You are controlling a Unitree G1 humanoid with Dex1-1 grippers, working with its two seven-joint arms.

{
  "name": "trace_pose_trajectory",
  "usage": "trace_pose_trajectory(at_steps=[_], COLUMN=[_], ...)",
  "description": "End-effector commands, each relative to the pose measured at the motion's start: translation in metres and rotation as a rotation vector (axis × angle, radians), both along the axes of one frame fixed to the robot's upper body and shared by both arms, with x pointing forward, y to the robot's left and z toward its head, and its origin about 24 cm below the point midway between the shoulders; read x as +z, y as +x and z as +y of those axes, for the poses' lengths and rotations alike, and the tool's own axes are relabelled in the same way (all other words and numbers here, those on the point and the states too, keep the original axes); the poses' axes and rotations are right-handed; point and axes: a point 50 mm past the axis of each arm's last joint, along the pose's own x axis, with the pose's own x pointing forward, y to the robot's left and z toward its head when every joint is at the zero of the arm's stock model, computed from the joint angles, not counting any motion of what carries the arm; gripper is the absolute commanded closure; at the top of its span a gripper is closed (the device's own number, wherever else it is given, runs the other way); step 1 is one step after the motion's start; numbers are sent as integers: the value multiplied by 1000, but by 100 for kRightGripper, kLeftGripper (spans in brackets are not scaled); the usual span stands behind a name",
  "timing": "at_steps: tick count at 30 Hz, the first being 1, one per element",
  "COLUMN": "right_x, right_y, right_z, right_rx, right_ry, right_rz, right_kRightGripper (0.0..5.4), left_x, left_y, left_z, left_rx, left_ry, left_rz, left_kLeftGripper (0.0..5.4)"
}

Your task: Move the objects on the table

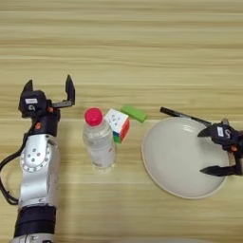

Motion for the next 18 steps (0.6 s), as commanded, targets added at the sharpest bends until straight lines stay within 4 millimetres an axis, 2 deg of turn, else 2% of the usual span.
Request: trace_pose_trajectory(at_steps=[1, 18], right_x=[-19, -16], right_y=[-12, -9], right_z=[-27, -41], right_rx=[-59, -94], right_ry=[-138, -163], right_rz=[90, 78], right_kRightGripper=[2, 2], left_x=[2, 3], left_y=[2, 2], left_z=[-1, -2], left_rx=[-4, -2], left_ry=[3, 3], left_rz=[-15, -17], left_kLeftGripper=[0, 0])
